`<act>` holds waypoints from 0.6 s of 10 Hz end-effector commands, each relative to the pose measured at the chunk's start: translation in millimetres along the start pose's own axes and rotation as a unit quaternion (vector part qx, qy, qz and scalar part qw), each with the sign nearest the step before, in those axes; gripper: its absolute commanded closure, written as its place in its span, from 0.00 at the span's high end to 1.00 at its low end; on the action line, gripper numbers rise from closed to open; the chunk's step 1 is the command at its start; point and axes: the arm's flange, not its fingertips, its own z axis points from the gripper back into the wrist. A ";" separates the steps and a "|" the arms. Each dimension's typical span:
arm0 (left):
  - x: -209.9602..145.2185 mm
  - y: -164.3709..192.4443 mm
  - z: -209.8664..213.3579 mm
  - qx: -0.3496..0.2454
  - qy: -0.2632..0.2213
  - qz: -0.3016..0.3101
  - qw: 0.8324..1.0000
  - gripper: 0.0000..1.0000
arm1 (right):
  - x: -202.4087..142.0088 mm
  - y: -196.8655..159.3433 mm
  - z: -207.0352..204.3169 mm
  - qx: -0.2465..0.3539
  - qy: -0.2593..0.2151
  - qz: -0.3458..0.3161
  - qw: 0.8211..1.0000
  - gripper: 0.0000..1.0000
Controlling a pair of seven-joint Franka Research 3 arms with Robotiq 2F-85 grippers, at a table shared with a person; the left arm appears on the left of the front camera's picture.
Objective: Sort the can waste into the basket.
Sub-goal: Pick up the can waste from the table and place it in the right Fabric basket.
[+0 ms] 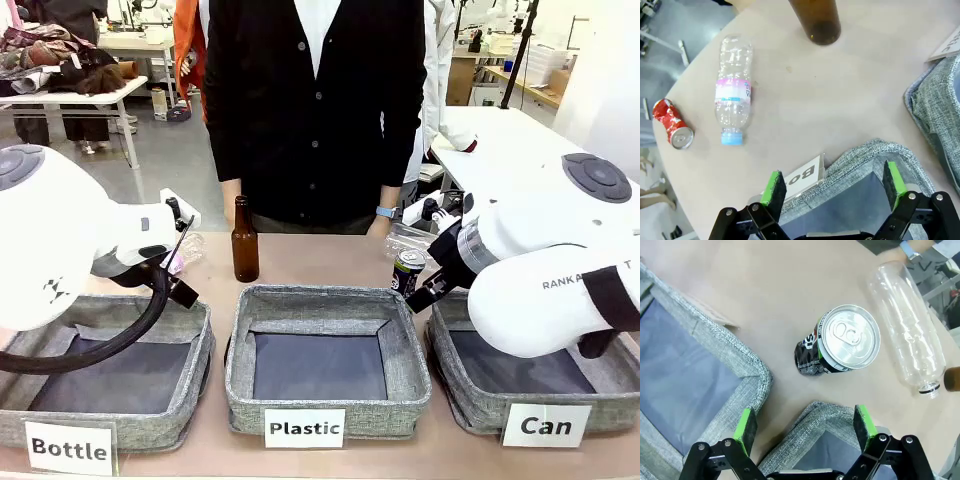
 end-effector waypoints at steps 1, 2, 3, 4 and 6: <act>0.0 0.0 0.1 0.000 0.000 0.000 1.000 1.00 | 0.0 0.0 0.0 0.000 0.000 0.000 1.000 1.00; 0.0 0.0 0.1 0.000 0.000 0.000 1.000 1.00 | 0.0 0.0 0.0 0.000 0.000 0.000 1.000 1.00; 0.0 0.0 0.1 0.000 0.000 0.000 1.000 1.00 | 0.0 0.0 0.0 0.000 0.000 0.000 1.000 1.00; 0.0 0.0 0.1 0.000 0.000 0.000 1.000 1.00 | 0.0 0.0 0.0 0.000 0.000 0.000 1.000 1.00; 0.0 0.0 0.1 0.000 0.000 0.000 1.000 1.00 | 0.0 0.0 0.0 0.000 0.000 0.000 1.000 1.00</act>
